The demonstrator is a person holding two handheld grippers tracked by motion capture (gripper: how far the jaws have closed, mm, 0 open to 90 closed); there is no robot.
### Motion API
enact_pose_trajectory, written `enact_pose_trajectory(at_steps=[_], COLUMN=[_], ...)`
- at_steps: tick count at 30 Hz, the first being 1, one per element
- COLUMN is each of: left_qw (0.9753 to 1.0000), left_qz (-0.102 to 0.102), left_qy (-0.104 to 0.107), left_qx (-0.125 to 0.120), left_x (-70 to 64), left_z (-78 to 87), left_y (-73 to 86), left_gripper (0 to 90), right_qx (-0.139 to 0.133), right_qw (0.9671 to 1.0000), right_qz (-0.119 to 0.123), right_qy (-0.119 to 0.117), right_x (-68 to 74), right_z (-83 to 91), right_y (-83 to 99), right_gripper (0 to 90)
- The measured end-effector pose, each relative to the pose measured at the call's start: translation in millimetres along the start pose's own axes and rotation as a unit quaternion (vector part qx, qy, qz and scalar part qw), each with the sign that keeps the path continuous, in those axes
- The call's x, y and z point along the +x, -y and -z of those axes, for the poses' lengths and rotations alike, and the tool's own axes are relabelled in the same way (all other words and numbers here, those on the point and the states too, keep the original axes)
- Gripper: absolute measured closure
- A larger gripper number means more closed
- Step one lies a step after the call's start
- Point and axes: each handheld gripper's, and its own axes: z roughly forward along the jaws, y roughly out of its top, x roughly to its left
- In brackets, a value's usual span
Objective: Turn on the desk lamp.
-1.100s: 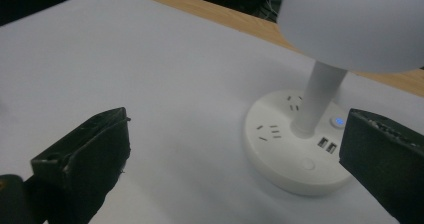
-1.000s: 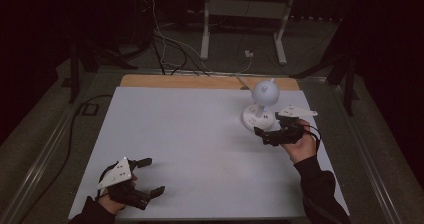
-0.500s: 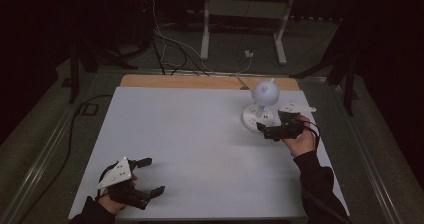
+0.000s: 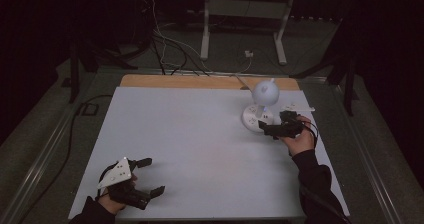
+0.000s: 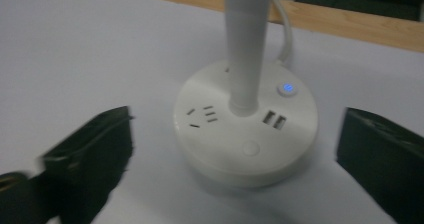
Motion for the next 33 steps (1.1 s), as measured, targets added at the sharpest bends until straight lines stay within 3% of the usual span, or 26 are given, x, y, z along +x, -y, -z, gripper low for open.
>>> enact_pose_trajectory(at_steps=[2,5,13,28,33], left_qw=[1.0000,1.0000,1.0000,1.0000,1.0000], left_qz=[0.002,0.000,0.002,0.002,0.003], left_qy=[0.000,0.000,0.001,0.001,0.001], left_qx=[-0.001,0.001,-0.001,0.000,0.001], left_x=[0.4,-0.1,0.5,0.3,0.4], left_z=[-0.2,-0.2,-0.2,-0.3,-0.4], left_y=[0.0,0.2,0.1,0.4,0.5], left_gripper=[0.4,0.4,0.4,0.4,0.4], right_qx=[0.005,0.011,0.038,0.040,0.042], right_qw=[0.9999,0.9997,0.9986,0.9981,0.9978], right_qz=[-0.008,-0.014,-0.021,0.001,-0.001], right_qy=[0.013,0.014,0.029,0.047,0.051], right_x=[0.3,0.4,-0.1,2.7,3.2], right_z=[-3.0,-5.3,-12.3,-19.9,-22.3], right_y=[1.2,1.5,0.8,3.6,5.5], right_gripper=[14.3,16.9,50.1,85.6,90.0])
